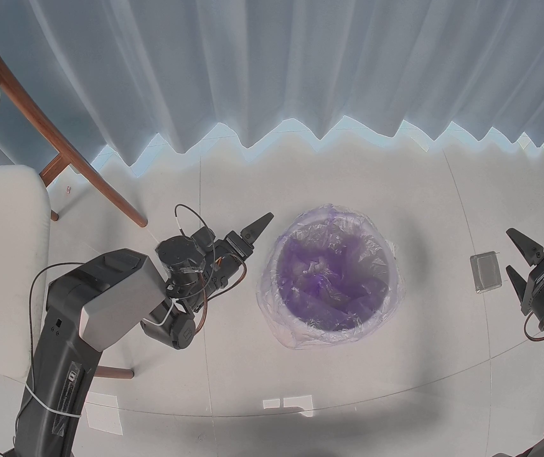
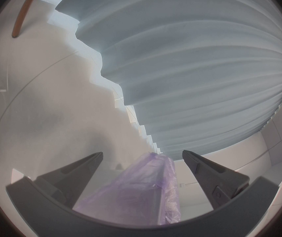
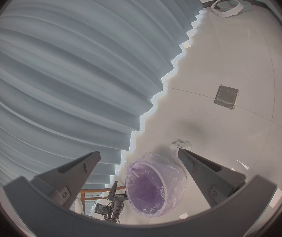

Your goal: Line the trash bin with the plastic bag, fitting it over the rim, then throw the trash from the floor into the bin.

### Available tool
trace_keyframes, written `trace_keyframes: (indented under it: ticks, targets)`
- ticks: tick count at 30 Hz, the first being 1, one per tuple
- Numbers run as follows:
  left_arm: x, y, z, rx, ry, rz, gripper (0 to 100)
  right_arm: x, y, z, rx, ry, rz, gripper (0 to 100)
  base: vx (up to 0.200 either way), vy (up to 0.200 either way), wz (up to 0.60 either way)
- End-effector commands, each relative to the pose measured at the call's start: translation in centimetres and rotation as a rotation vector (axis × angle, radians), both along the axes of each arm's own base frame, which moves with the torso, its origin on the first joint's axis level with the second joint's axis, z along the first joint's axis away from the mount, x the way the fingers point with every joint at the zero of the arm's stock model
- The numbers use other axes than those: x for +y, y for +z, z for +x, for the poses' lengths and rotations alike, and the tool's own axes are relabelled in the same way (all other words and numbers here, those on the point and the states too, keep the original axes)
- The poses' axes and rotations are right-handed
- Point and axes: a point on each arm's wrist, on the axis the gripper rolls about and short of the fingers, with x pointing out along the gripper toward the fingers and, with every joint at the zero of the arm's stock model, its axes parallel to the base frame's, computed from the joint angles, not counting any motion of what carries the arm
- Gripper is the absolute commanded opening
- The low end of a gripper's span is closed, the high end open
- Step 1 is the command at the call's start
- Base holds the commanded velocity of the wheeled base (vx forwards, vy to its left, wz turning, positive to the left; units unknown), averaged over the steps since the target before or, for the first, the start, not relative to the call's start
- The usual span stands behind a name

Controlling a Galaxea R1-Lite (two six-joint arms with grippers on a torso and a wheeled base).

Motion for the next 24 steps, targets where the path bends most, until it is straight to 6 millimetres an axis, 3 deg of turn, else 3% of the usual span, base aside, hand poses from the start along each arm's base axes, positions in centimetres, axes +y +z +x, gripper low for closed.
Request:
trace_keyframes:
  ticks: [1, 4, 6, 9, 11, 14, 24]
  targets:
    - [0.6, 2.1, -0.3, 0.000, 0.007, 0.009, 100, 0.0, -0.3, -0.3, 0.018, 0.001, 0.001, 100, 0.000, 0.000, 0.00]
    - [1.1, 4.1, -0.8, 0.131, 0.018, 0.097, 100, 0.0, -0.3, -0.3, 0.016, 0.001, 0.001, 100, 0.000, 0.000, 0.00]
    - [1.1, 4.1, -1.7, 0.218, 0.012, 0.206, 100, 0.0, -0.3, -0.3, 0.019, 0.001, 0.001, 100, 0.000, 0.000, 0.00]
    - [1.2, 2.6, -2.5, 0.277, 0.007, 0.361, 100, 0.0, -0.3, -0.3, 0.019, 0.001, 0.001, 100, 0.000, 0.000, 0.00]
    - [1.6, 0.5, -2.2, 0.248, 0.012, 0.461, 100, 0.0, -0.4, -0.3, 0.021, 0.001, 0.001, 100, 0.000, 0.000, 0.00]
    - [2.0, -1.6, -0.7, 0.229, 0.039, 0.446, 100, 0.0, -0.4, -0.3, 0.022, 0.001, 0.001, 100, 0.000, 0.000, 0.00]
    - [2.4, -2.4, 0.5, 0.166, 0.066, 0.394, 100, 0.1, -0.7, -0.3, 0.052, 0.004, 0.004, 100, 0.000, 0.000, 0.00]
